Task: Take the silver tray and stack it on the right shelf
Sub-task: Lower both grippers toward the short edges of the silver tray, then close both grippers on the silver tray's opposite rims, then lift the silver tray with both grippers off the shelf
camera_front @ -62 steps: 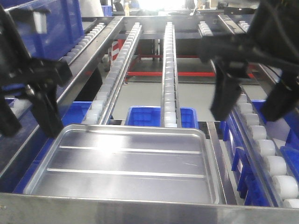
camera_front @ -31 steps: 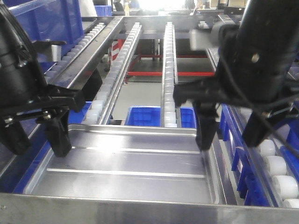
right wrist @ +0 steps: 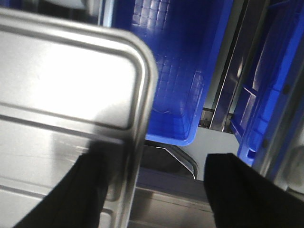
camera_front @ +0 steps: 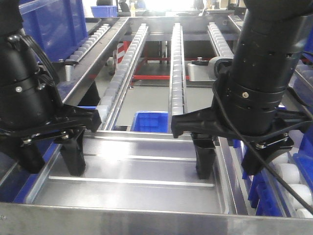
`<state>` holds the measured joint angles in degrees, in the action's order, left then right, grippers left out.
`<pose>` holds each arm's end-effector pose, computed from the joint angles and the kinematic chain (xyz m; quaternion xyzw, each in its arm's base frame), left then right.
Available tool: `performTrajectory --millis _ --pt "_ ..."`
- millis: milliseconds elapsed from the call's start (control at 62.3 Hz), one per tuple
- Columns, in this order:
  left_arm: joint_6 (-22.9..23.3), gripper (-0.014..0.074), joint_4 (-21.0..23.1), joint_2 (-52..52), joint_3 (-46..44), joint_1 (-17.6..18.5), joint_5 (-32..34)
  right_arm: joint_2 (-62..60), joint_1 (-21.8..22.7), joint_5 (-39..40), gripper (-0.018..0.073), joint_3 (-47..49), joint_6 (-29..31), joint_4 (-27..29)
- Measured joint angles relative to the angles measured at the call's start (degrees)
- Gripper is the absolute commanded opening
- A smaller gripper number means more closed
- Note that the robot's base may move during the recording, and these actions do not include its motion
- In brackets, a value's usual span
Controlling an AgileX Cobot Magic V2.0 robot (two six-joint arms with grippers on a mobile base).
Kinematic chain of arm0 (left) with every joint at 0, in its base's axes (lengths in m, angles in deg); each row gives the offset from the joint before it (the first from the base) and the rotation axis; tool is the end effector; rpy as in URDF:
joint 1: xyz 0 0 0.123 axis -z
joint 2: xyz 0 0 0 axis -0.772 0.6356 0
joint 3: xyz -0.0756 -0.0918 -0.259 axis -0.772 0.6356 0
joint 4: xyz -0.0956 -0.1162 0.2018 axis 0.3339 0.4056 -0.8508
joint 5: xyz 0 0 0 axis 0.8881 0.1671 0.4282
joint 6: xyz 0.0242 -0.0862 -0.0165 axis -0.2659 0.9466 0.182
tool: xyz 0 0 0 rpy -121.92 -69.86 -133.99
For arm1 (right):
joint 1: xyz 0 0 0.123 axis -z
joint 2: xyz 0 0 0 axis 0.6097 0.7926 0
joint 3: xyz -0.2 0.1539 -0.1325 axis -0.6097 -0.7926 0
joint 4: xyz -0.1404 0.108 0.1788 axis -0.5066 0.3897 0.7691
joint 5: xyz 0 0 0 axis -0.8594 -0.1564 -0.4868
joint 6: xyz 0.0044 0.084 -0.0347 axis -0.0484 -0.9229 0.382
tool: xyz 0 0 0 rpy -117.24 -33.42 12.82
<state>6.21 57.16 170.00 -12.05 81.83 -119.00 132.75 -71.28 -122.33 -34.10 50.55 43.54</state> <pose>0.2665 -0.1650 0.1810 0.1269 0.9811 -0.0714 0.1272 0.2656 0.1707 0.1782 -0.0301 0.9863 0.0584 0.1510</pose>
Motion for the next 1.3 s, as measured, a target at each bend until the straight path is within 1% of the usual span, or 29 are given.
performTrajectory --millis 48,96,160,273,289,305,353,385,433,497,658,754,866,1011,1059,1299 --pt "0.0 0.0315 0.0 0.0 0.1 0.0 0.0 0.1 0.0 0.2 0.0502 0.1 0.0 0.1" --pt "0.0 0.0279 0.0 0.0 0.1 0.0 0.1 0.2 0.0 0.2 0.0466 0.1 0.0 0.2" --pt "0.0 0.022 0.2 0.0 0.1 0.0 0.2 0.3 -0.1 0.6 0.0377 0.2 0.0 0.4" --pt "0.1 0.0083 0.6 0.0 -0.1 0.1 0.7 0.8 -0.2 1.8 0.0194 0.6 -0.1 1.0" --pt "0.1 0.0062 0.5 0.0 -0.1 0.1 0.8 0.9 -0.2 1.9 0.0181 0.6 -0.1 1.0" --pt "0.1 0.0042 0.5 0.0 -0.2 0.1 0.8 1.0 -0.2 2.0 0.0144 0.7 -0.1 1.1" --pt "0.1 -0.002 0.3 0.0 -0.2 0.1 1.1 1.1 -0.2 1.9 0.0068 0.9 -0.2 1.1" --pt "0.3 -0.0062 0.0 0.0 -0.2 0.0 1.1 1.2 -0.2 1.8 0.0036 1.0 -0.3 1.1" --pt "0.3 -0.0112 -0.6 -0.1 -0.2 -0.1 1.1 1.4 -0.2 1.7 0.006 1.0 -0.5 1.1" --pt "0.6 -0.0092 -1.2 -0.1 -0.3 -0.2 1.0 1.4 -0.2 1.5 0.0058 1.2 -0.8 1.0" --pt "1.5 -0.0094 -1.3 -0.1 -0.4 -0.2 1.2 1.5 -0.3 1.2 0.0057 1.2 -1.3 1.0" --pt "2.8 -0.0094 -1.4 -0.1 -0.9 -0.2 0.7 1.3 -0.3 1.1 0.0057 1.2 -1.3 1.0" --pt "4.2 -0.0094 -1.8 0.3 -2.8 -0.2 -1.9 0.2 -0.4 0.1 0.0057 0.9 -1.4 1.0" --pt "5.2 -0.0094 -2.6 -0.1 -6.6 1.1 -6.9 -4.2 -0.5 -3.1 0.0057 0.2 -1.6 0.9" --pt "5.7 -0.0094 -2.6 -1.0 -7.7 1.5 -8.1 -6.6 -0.5 -4.2 0.0057 0.2 -1.6 0.6" --pt "8.1 -0.0094 -5.8 -7.4 -12.5 3.8 -14.3 -16.1 -0.5 -8.4 0.0057 0.2 -1.7 -0.2"
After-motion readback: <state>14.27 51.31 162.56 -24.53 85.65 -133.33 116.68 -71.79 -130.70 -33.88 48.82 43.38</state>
